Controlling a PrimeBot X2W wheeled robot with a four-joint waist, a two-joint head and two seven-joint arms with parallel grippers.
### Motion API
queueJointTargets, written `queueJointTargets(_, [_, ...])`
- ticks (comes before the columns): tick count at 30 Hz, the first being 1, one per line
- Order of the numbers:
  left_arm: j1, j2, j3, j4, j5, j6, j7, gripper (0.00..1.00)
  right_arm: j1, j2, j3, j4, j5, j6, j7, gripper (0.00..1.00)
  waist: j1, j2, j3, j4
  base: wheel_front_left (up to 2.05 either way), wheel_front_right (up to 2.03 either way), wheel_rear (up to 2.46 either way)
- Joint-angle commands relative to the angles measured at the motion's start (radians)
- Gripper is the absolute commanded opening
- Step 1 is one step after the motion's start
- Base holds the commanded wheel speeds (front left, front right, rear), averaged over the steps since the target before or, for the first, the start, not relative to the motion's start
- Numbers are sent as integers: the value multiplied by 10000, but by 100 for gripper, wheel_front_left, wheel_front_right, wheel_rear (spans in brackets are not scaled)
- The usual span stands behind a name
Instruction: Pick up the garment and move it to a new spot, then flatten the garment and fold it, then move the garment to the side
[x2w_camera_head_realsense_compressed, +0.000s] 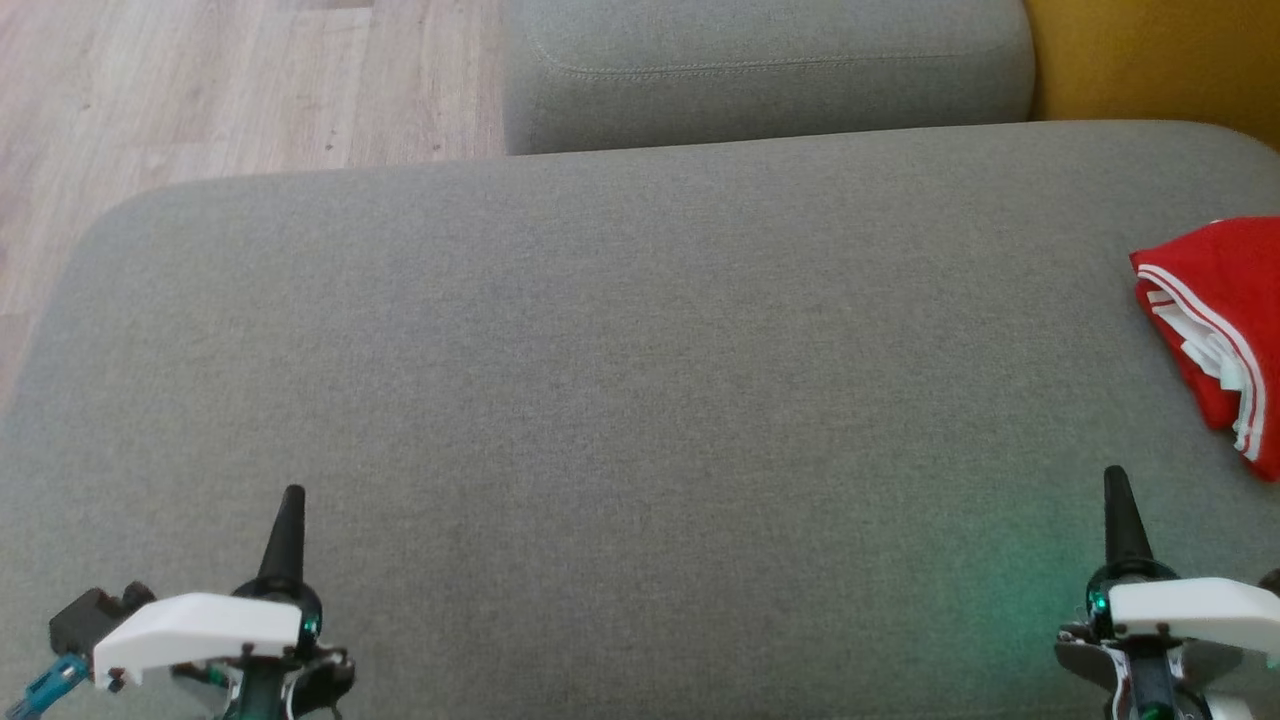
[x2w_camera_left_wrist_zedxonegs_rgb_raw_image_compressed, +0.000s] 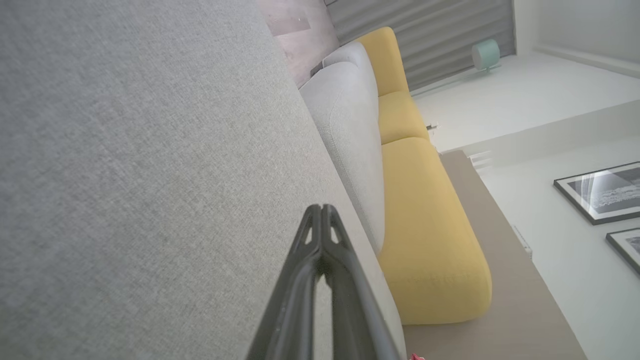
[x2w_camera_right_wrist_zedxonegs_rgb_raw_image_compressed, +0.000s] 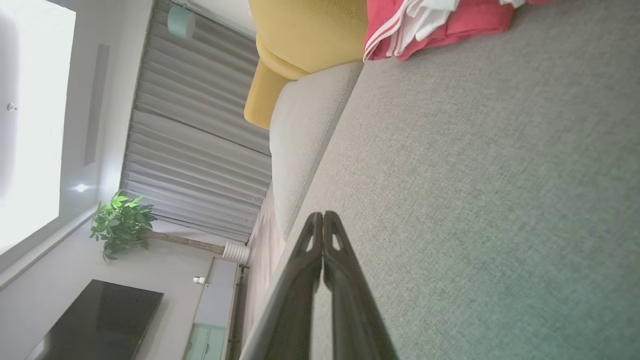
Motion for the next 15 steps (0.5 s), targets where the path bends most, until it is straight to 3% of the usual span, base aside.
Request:
queueJointTargets(1, [-631,41,349,-273,-218,-132,75,0,-605,-68,100,-393,268,-6,69,0,0,0,0,-4,0,0,0])
queueJointTargets(15, [-868,38,612,-249,-1836,-366,483,0,-833,-75,44,-457,2060,-6,472,0,0,0,9,-77,0,0,0])
